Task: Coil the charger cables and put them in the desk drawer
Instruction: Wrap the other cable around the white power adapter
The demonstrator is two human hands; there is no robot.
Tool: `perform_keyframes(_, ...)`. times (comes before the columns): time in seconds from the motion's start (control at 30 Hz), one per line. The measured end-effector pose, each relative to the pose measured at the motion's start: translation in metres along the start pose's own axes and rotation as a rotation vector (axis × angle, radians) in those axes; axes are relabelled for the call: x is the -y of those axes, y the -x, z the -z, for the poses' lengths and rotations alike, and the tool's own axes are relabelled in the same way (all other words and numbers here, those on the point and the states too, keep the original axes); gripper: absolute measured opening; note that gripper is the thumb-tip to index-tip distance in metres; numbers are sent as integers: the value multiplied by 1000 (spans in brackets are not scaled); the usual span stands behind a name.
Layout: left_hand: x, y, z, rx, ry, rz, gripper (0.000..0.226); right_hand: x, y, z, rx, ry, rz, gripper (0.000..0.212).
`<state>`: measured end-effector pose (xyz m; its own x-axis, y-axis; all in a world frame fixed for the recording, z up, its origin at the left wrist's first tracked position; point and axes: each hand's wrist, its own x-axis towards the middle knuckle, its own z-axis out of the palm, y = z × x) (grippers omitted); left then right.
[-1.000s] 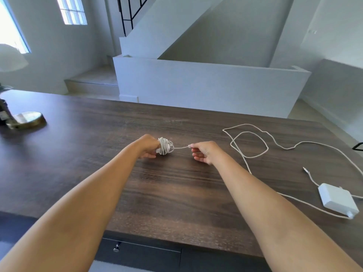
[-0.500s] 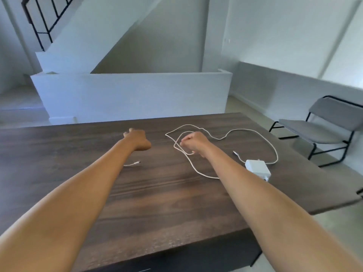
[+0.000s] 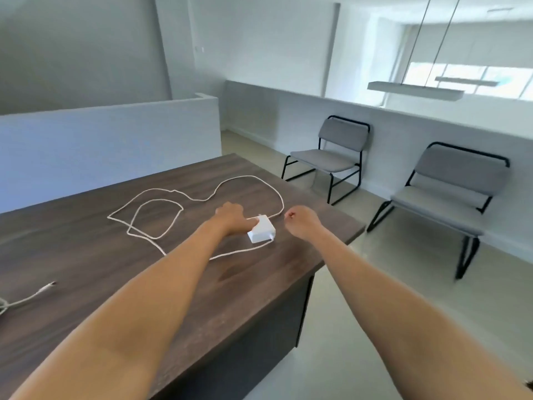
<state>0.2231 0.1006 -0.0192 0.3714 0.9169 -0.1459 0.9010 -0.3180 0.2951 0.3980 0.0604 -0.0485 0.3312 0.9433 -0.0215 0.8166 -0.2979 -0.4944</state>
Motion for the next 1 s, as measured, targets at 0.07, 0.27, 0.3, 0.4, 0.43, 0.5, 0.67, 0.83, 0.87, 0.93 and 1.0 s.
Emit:
perform_keyframes(0.07,-14,-3,-11,11,-4,5,67,-15,3,-11,67,42,-6,38)
perform_keyframes(0.27,-23,-12,-35,25,13,69,65,-38,16,-35,185,186,-6,57)
perform_keyframes(0.3,-21,-14,-37,35,37,85,65,-40,16,-38,194,210,-9,57)
perform_keyframes(0.4,-16,-18,-38,29,161,130,74,-40,16,-40,206,247,-7,57)
perform_keyframes(0.43,-14,-19,-39,23,207,143,78,-40,16,-40,210,250,-9,57)
perform_keyframes(0.5,-13,-22,-39,5,263,149,84,-40,16,-40,214,254,-11,57)
perform_keyframes(0.67,-18,-17,-41,-114,375,93,88,-39,17,-38,211,256,-11,57)
perform_keyframes(0.83,-4,-17,-38,-134,543,73,51,-39,18,-36,224,226,-18,57)
perform_keyframes(0.87,1,-15,-35,-144,590,69,46,-38,18,-36,226,211,-26,57)
perform_keyframes(0.93,12,-13,-24,-147,684,55,40,-34,18,-35,202,169,-53,57)
perform_keyframes(1.0,26,-8,-6,-134,821,43,39,-23,16,-34,122,79,-56,55)
